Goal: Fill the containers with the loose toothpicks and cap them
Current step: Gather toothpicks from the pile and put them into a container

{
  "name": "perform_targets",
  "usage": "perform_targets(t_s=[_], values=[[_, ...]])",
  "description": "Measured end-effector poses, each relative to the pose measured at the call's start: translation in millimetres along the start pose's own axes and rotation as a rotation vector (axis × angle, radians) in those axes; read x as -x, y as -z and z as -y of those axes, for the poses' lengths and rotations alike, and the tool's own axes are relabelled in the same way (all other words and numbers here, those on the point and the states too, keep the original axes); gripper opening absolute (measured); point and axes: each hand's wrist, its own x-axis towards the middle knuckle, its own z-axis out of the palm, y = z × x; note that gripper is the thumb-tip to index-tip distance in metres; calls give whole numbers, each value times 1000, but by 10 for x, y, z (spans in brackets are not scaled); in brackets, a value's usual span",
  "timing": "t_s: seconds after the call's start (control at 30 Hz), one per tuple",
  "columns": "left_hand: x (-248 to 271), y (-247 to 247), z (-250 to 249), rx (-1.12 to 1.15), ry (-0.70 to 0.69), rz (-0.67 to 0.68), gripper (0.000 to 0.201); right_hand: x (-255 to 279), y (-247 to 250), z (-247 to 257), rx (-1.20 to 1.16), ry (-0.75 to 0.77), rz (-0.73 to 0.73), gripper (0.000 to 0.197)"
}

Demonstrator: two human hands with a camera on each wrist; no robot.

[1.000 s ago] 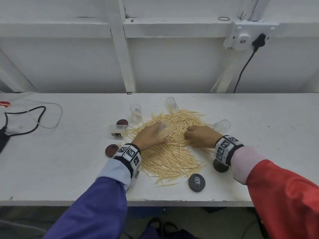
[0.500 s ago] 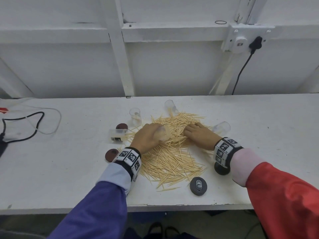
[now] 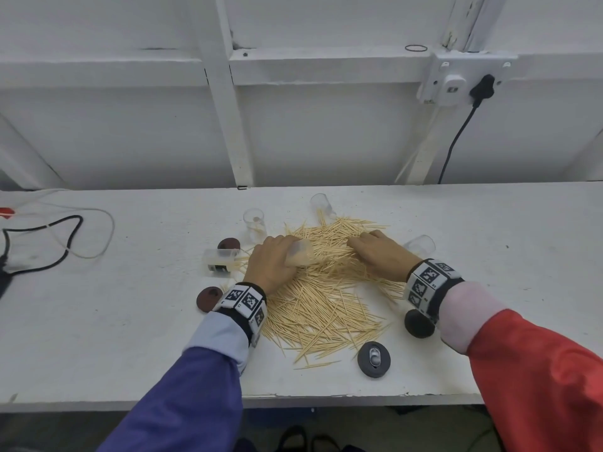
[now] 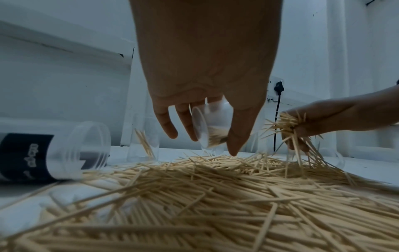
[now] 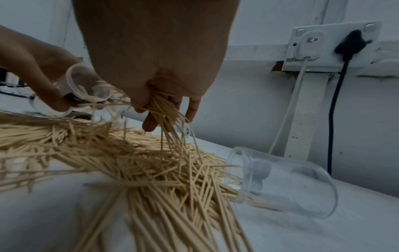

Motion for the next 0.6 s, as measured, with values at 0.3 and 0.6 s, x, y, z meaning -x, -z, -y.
perform_targets(t_s=[0.3, 0.6], values=[[-40, 22, 6, 40, 46, -1, 56, -96, 99, -112, -165, -6, -46, 12], [-123, -4, -49, 121, 28, 26, 58, -153, 219, 22, -395, -104, 53, 17]])
